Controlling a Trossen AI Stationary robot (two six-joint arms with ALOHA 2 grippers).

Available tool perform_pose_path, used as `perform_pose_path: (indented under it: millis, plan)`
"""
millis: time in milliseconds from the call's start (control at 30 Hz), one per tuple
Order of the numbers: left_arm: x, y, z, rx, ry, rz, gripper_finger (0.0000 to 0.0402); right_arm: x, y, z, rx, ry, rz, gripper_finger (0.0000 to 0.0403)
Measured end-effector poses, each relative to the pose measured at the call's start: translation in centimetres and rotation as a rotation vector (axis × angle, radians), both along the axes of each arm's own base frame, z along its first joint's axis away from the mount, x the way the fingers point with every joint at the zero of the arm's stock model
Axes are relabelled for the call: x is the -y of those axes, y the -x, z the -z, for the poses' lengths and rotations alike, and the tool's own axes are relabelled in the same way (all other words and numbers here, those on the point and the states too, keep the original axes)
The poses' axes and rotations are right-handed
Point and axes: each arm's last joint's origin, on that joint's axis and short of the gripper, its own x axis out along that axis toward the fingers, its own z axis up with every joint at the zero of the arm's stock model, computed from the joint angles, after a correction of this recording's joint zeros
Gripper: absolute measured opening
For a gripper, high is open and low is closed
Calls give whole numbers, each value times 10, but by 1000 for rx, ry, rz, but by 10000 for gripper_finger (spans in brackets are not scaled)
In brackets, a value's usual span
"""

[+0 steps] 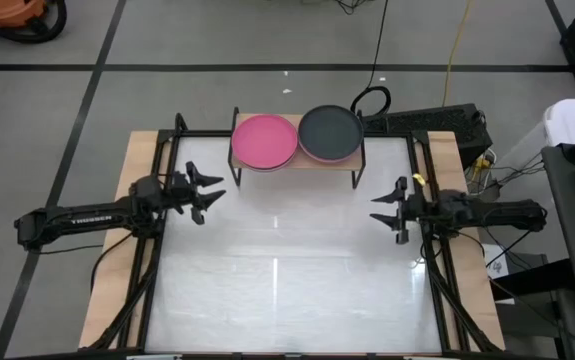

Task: Place and stack plates onto a shelf
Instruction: Return to Home Position

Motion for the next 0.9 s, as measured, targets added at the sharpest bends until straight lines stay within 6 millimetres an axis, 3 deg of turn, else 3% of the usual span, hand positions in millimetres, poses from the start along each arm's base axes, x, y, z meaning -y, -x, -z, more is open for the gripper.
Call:
perform_pose_path:
  millis: [133, 333, 900]
  plan:
    - [0, 0, 4, -42, 3, -1, 195, 0, -3, 12, -22, -34, 4, 185]
    - [0, 0, 11, -110, 29, -1, 195, 0, -3, 7, 52, -53, 1, 185]
    - [0, 0, 16, -168, 26, -2, 195, 0, -3, 7, 50, -51, 2, 185]
